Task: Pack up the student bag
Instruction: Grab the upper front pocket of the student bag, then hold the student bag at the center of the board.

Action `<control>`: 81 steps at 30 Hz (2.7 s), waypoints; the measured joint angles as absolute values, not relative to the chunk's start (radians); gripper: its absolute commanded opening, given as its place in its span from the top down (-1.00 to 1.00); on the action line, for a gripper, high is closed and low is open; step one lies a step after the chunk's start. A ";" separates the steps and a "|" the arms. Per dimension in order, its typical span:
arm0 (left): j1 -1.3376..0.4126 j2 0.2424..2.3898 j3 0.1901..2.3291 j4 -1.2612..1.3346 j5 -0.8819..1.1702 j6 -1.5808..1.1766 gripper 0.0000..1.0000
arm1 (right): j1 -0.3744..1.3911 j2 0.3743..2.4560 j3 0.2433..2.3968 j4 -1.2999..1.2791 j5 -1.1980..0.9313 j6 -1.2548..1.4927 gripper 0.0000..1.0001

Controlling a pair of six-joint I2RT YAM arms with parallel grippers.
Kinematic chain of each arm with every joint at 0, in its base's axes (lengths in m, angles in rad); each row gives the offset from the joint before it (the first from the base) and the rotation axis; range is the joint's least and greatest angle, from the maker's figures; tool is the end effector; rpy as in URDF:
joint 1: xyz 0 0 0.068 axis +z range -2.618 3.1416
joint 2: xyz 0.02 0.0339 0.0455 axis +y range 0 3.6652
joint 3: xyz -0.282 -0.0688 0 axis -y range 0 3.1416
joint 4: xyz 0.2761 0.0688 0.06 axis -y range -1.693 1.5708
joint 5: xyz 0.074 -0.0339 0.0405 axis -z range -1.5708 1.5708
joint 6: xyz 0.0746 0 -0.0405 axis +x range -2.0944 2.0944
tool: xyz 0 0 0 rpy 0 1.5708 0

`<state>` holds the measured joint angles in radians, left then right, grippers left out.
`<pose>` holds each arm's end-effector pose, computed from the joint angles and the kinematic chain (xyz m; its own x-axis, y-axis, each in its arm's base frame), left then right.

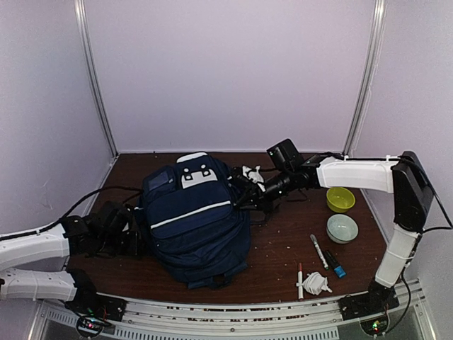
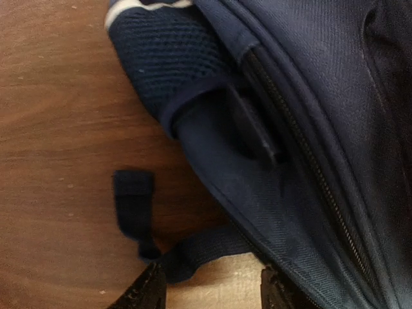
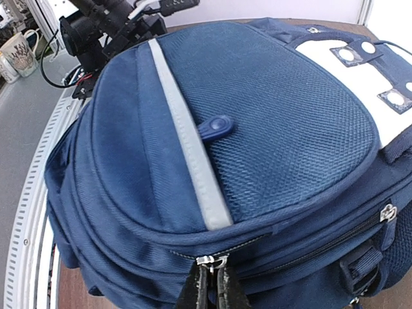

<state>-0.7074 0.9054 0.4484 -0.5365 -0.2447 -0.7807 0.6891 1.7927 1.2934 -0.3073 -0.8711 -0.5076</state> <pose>0.1638 -0.1163 0.1447 -0.8255 -0.1926 -0.5306 -0.0717 0.9682 -0.2399 0.3015 0.3223 0.2210 -0.0893 -0.4792 -0.8732 -0.9858 -0.0829 0.1463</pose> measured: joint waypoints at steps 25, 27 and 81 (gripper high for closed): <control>-0.994 1.157 0.450 -0.095 -0.199 -0.439 0.04 | 0.921 1.493 0.993 -0.064 -0.588 0.118 1.00; -1.002 1.139 0.450 -0.075 -0.169 -0.419 0.07 | 0.894 1.460 1.001 -0.073 -0.586 0.151 1.00; -1.008 1.177 1.069 0.051 0.316 0.098 -0.34 | 0.732 1.452 1.403 -0.393 -0.339 -0.462 1.00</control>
